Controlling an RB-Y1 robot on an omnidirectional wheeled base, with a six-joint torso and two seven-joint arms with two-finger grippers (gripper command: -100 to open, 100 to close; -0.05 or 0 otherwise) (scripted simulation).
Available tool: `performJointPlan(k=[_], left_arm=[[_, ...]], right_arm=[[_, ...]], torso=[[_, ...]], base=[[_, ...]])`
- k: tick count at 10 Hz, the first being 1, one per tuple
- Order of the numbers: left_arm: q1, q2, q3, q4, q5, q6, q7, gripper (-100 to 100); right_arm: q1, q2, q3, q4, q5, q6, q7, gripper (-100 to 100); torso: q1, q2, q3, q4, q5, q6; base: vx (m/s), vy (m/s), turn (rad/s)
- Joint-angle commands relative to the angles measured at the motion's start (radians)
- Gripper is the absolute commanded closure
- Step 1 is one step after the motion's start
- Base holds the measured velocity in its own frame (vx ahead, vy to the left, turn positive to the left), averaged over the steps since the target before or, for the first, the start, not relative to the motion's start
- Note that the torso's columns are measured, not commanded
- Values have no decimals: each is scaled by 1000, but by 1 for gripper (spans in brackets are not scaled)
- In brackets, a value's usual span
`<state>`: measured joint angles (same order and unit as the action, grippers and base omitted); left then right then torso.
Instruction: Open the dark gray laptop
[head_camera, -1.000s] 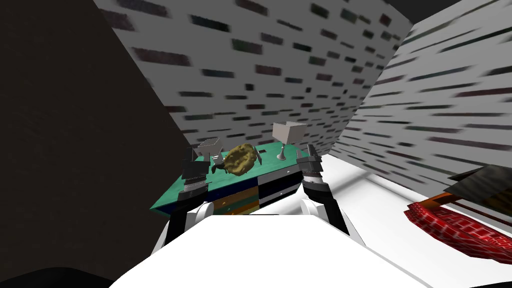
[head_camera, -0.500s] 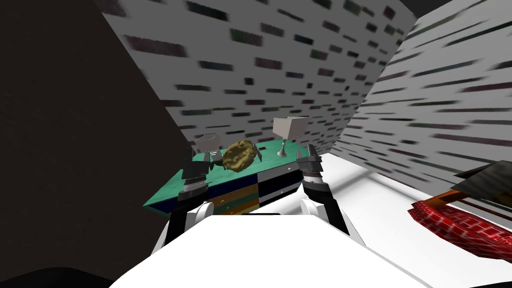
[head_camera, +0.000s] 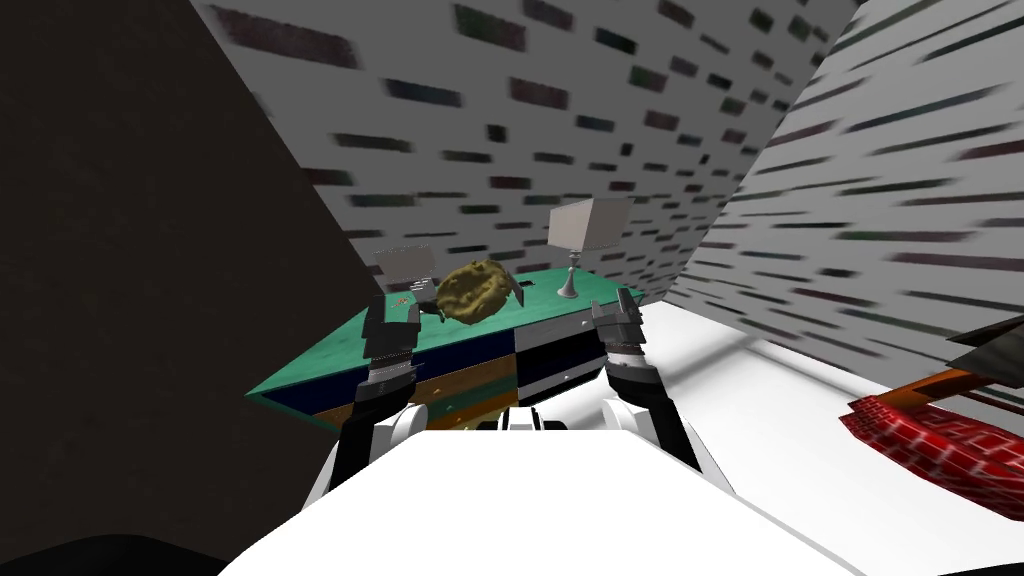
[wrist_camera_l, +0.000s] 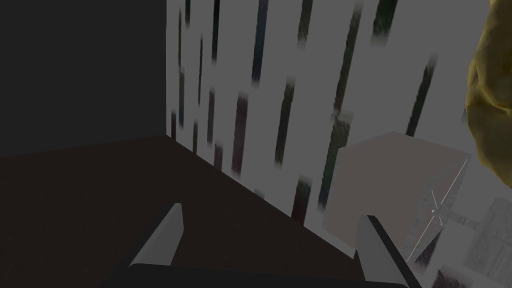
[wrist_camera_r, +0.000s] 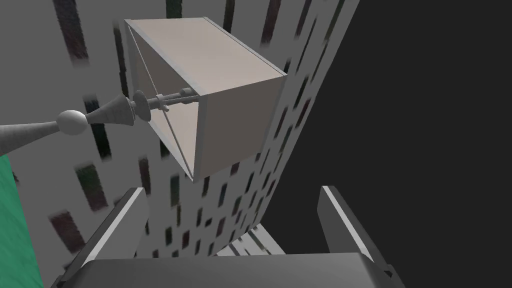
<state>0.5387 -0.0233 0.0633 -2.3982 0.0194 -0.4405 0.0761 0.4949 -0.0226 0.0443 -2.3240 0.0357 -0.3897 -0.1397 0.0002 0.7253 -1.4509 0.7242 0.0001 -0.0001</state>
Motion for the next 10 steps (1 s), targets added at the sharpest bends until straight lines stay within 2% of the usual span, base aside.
performJointPlan(k=[1,4,5,7,10], left_arm=[[0,0,0,0,0,0,0,0],[0,0,0,0,0,0,0,0],[0,0,0,0,0,0,0,0],[0,0,0,0,0,0,0,0],[0,0,0,0,0,0,0,0]], right_arm=[[1,-61,-14,7,-3,15,45,-100],[6,-119,-40,18,-8,42,130,-100],[6,-119,-40,18,-8,42,134,-100],[11,-150,-64,25,-13,65,200,-100],[14,-164,-78,28,-16,78,259,-100]], torso=[[0,9,-19,10,0,0],[0,13,-25,14,0,0],[0,13,-25,14,0,0],[-1,13,-25,14,0,0],[0,13,-25,14,0,0]], base=[[-9,17,78],[-10,30,102],[-7,21,35],[-8,26,119],[-6,24,64]])
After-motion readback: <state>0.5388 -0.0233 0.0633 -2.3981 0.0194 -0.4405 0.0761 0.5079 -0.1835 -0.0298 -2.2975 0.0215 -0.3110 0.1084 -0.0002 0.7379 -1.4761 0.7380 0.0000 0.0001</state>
